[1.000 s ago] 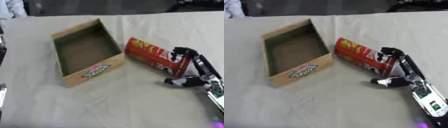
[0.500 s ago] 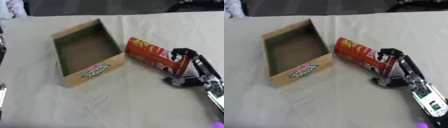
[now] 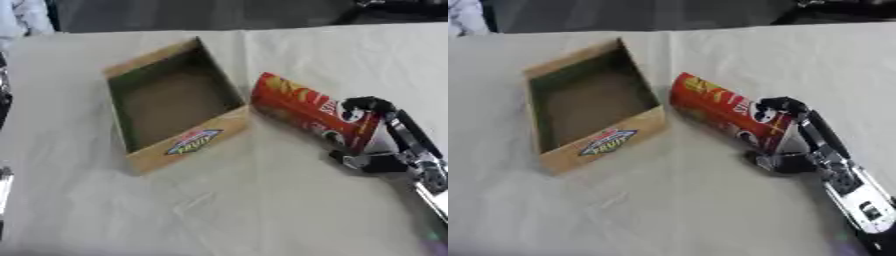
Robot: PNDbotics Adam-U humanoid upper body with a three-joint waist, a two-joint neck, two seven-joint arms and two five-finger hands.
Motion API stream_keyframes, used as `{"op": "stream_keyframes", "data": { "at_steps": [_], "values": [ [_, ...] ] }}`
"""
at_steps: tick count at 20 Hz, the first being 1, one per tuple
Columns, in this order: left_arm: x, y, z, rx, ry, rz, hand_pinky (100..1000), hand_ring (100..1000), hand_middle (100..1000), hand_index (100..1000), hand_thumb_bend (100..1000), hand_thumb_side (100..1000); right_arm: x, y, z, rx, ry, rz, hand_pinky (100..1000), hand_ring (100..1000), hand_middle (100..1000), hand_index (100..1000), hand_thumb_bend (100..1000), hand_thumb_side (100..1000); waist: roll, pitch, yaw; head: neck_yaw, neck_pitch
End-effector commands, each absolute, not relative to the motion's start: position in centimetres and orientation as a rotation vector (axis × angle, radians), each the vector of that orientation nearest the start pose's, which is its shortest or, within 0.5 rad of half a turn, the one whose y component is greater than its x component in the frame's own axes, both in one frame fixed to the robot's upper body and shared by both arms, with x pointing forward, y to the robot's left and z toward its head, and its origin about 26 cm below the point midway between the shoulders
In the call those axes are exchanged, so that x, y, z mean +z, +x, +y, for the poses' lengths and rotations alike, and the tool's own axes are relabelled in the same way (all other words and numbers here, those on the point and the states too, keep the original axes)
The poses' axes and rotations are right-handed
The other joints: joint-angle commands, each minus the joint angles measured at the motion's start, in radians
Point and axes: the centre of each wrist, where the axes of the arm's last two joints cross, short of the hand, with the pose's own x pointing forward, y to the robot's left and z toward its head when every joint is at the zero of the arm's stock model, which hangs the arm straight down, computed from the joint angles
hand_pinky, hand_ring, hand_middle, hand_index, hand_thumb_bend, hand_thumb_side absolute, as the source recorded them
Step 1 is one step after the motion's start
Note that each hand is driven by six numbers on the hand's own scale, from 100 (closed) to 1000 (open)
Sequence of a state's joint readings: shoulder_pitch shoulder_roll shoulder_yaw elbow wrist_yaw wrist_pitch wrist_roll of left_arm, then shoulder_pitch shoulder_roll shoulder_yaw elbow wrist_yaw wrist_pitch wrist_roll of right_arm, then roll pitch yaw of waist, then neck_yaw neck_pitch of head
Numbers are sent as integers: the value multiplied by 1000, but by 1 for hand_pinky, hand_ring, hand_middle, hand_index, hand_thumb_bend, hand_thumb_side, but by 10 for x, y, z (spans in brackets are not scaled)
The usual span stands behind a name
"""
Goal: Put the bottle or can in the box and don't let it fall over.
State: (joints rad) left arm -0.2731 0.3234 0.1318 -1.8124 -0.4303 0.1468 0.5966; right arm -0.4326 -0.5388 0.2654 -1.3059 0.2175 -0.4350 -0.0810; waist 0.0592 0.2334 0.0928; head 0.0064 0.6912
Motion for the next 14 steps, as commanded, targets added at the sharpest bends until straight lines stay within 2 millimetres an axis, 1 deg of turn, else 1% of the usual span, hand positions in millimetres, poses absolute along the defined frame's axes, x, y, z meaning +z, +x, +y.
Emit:
{"op": "stream_keyframes", "data": {
  "at_steps": [1, 6, 14],
  "values": [
    [173, 319, 311, 161, 1161, -2046, 729, 910, 756, 760, 441, 690, 66, 376, -316, 877, -387, -1996, 696, 816, 764, 809, 364, 100, 4, -10, 0, 1, -4],
    [173, 319, 311, 162, 1160, -2046, 729, 910, 757, 760, 439, 690, 68, 376, -314, 840, -349, -2030, 689, 810, 756, 795, 324, 100, 4, -10, 0, 1, -3],
    [173, 319, 311, 163, 1158, -2048, 729, 910, 756, 759, 438, 689, 75, 376, -311, 788, -314, -2099, 690, 802, 745, 781, 314, 100, 4, -10, 0, 0, -3]
  ]
}}
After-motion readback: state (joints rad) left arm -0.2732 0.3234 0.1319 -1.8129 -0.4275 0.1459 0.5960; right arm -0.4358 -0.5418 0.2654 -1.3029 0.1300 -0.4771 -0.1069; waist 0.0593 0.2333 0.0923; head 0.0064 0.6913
